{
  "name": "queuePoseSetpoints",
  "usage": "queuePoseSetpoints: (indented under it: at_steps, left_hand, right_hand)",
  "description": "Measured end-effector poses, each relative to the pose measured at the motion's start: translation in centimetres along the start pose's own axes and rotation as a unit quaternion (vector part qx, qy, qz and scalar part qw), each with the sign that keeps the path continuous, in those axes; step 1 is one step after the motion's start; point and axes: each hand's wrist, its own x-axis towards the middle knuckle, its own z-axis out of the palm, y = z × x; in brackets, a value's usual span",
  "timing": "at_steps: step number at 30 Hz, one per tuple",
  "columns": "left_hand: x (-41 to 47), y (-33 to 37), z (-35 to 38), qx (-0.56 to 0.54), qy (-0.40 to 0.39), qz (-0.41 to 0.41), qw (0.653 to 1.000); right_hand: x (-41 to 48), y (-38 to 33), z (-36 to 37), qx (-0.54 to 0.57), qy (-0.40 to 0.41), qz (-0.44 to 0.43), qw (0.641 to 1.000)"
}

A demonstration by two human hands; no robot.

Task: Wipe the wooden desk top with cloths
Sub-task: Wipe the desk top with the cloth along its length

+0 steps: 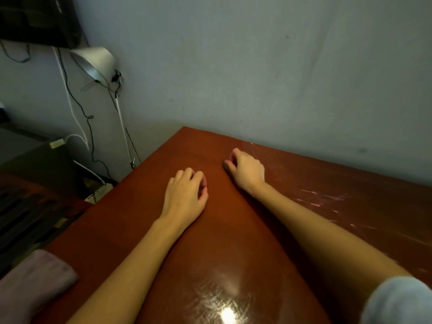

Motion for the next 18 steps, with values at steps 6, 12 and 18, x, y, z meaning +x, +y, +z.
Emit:
queuePoseSetpoints:
  at_steps: [6, 12, 18]
  left_hand:
    - [0.0, 0.0, 0.0, -0.007, -0.002, 0.001, 1.000]
    - [0.2, 0.1, 0.0, -0.015, -0.004, 0.007, 1.000]
    - [0.2, -0.1, 0.0, -0.007, -0.008, 0.003, 1.000]
  right_hand:
    - [-4.9, 2.5, -4.1, 0.057, -0.120, -0.178, 0.975]
    - [1.8, 6.3, -2.0, -0.022, 0.001, 0.032, 0.999]
    - [3.0, 0.1, 0.8, -0.008, -0.007, 0.014, 1.000]
